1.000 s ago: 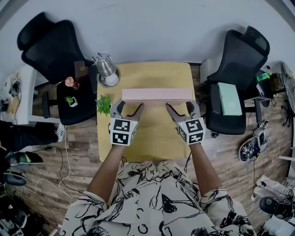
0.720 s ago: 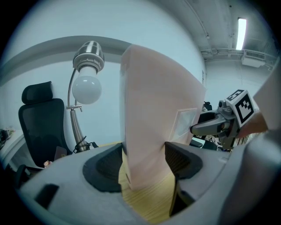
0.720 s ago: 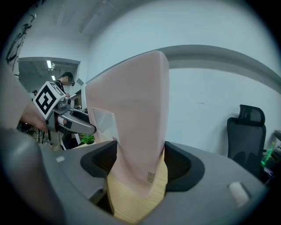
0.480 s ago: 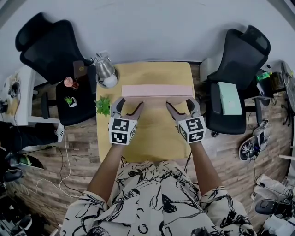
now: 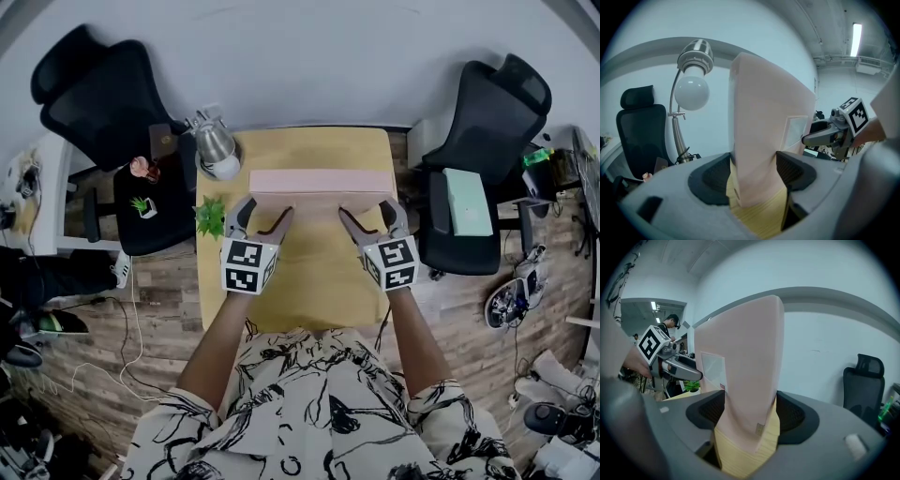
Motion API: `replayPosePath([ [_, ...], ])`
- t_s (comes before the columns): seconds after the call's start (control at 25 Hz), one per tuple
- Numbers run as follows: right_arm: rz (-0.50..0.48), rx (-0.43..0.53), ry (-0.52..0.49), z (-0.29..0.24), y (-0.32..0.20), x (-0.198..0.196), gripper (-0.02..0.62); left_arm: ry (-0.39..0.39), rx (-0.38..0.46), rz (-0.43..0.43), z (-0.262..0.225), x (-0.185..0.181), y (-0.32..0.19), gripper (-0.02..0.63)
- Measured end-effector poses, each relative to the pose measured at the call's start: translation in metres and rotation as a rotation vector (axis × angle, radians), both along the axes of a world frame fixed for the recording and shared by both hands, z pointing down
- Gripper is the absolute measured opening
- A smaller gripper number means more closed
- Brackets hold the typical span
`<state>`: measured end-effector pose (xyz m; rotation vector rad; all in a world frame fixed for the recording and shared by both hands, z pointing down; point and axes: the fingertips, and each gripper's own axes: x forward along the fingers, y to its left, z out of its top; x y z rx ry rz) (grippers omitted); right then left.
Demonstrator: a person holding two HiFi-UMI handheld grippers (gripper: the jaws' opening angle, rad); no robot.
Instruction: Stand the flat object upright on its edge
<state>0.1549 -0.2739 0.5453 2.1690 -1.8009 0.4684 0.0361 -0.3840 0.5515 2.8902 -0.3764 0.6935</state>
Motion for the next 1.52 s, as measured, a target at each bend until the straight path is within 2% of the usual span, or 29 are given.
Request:
replayPosePath([
  [0.64,-0.017,-0.006,-0.010,0.003,0.002,-0.002,0.360,0.015,0.014,0.015,-0.002,-0.001,-0.001,0.308],
  [1.52,-0.028,0.014,-0.024,-0.007,0.011,-0.004,0.383,0.034,0.014,-0.009,-0.007,-0.015,-0.003,0.327],
])
